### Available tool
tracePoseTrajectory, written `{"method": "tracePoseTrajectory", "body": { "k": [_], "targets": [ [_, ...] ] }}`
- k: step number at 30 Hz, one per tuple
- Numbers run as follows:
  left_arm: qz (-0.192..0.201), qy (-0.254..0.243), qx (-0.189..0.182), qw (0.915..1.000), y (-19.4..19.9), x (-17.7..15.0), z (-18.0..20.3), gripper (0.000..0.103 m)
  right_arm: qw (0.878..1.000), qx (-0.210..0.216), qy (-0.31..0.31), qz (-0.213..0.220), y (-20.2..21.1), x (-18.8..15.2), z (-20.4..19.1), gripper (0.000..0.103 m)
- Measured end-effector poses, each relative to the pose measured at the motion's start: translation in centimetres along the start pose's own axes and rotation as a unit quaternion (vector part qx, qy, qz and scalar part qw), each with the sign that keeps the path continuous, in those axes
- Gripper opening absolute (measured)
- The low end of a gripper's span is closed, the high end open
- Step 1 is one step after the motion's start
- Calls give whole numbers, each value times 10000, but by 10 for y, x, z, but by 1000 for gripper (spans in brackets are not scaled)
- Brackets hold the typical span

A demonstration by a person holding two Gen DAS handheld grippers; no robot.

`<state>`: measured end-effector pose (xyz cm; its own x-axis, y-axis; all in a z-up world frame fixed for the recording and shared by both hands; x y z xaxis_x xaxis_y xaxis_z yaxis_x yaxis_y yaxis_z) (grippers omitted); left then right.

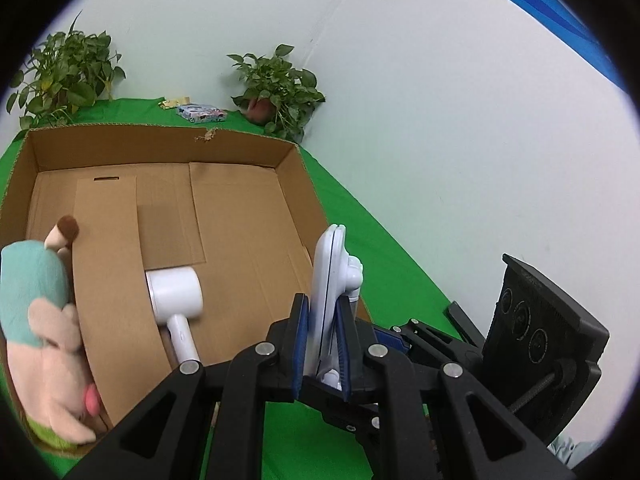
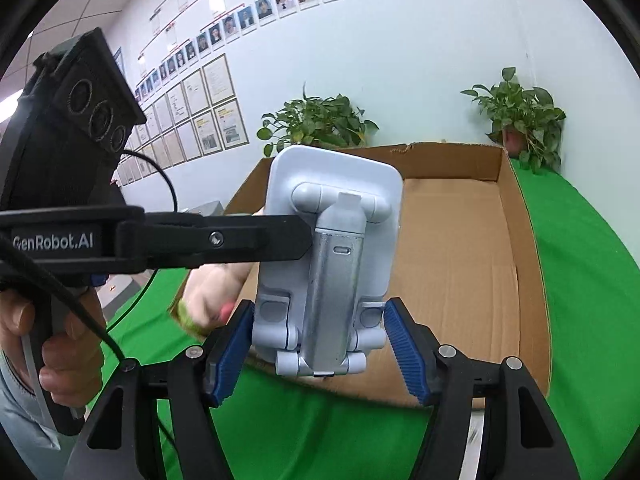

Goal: Organize objects
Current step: 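Lift the phone stand and carry it over the tray box with the left tool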

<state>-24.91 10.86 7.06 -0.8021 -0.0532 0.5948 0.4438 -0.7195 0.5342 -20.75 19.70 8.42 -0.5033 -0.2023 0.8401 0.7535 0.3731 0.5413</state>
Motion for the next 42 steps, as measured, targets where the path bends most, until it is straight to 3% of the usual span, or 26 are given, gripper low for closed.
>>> {"method": "tracePoseTrajectory", "body": {
  "k": [4, 12, 13, 16, 20, 32, 42],
  "targets": [
    [-149, 287, 19, 9995, -18, 7, -17, 11, 9996, 103, -132, -224, -22, 5, 18, 62],
    [-437, 695, 175, 9965, -51, -9, -52, 11, 9971, 251, -295, -660, -68, -20, 34, 62],
    [-504, 689, 245, 9960, -56, -11, -55, 12, 9966, 344, -313, -681, -73, -22, 35, 43],
    [-660, 751, 605, 9931, -74, -19, -69, 11, 9946, 325, -328, -934, -94, -34, 35, 43],
    [-830, 948, 636, 9900, -88, -25, -85, 10, 9915, 422, -452, -1142, -119, -49, 43, 43],
    [-1085, 1155, 598, 9855, -105, -30, -100, 11, 9860, 332, -721, -1468, -124, -71, 37, 43],
    [-1181, 1106, 893, 9828, -101, -29, -99, 12, 9834, 354, -828, -1578, -128, -72, 34, 44]
  ]
}}
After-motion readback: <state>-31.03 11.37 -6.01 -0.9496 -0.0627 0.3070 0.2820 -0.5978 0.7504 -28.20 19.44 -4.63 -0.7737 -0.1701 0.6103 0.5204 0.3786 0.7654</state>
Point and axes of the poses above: each gripper's, at about its wrist camera, not at the fingertips, and y roughly against the way its jaws point, z to its right, x to its top, the point moved 5 cm from there along -y, roughly the way its jaws point, and after that the axes turned 12 degrees about y, right-handed, at the moved point
